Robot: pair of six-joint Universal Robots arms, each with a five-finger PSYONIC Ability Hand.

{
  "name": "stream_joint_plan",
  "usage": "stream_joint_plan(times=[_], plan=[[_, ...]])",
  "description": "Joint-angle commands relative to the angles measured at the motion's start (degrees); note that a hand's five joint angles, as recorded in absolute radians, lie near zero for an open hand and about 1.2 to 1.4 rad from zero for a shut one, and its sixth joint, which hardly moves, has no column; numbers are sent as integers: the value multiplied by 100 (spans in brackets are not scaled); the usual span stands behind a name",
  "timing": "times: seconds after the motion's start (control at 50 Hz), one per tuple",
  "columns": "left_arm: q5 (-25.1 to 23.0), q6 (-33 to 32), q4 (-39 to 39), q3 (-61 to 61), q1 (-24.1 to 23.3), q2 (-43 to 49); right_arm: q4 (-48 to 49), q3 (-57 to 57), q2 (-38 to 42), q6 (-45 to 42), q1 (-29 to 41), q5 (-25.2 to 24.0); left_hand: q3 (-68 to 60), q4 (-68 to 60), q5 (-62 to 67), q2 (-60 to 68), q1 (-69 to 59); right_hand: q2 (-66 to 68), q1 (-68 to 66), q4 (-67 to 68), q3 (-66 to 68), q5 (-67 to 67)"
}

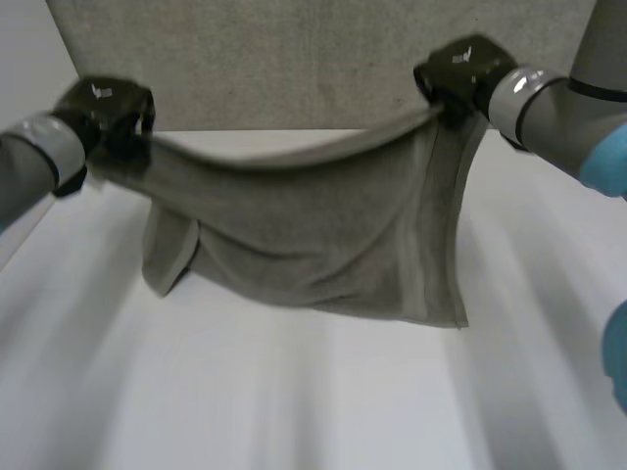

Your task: Fold the towel.

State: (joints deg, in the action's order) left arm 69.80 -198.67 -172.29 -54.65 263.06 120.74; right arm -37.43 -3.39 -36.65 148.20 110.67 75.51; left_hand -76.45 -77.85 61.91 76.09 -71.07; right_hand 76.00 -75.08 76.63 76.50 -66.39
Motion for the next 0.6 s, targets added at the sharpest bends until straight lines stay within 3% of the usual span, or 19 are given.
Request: stream_joint_plan(times=[0.02, 0.08, 0.18, 0.26, 0.36, 0.42, 0.46, 0.6], plan=[[595, 100, -925, 1868, -61, 195, 1849, 691, -51, 208, 121, 516, -355, -215, 809, 391, -893, 400, -492, 337, 350, -361], [850, 249, -1734, 2186, -141, 108, 2510, 542, -298, 568, 121, 587, -355, -215, 809, 391, -893, 400, -492, 337, 350, -361], [869, 644, -2457, 2004, -123, -217, 2742, 156, -500, 851, 95, 491, -355, -215, 809, 391, -893, 400, -492, 337, 350, -361], [807, 821, -2441, 1484, -106, -314, 2548, -232, -527, 851, 86, 350, -355, -215, 809, 391, -893, 400, -492, 337, 350, -361], [343, 803, -2353, -383, -71, -394, 1566, -1275, -457, 729, 68, -211, -355, -215, 809, 391, -893, 400, -492, 337, 350, -361], [201, 795, -2371, -898, -53, -376, 1161, -1907, -448, 571, 77, -378, -355, -215, 809, 391, -893, 400, -492, 337, 350, -361], [26, 786, -2441, -1755, 52, -324, 1003, -2346, -483, 483, 77, -449, -355, -215, 809, 391, -893, 400, -492, 337, 350, -361], [-19, 742, -2573, -2867, 132, -139, 1063, -4196, -861, 69, 77, -687, -355, -215, 809, 391, -893, 400, -492, 337, 350, -361]])
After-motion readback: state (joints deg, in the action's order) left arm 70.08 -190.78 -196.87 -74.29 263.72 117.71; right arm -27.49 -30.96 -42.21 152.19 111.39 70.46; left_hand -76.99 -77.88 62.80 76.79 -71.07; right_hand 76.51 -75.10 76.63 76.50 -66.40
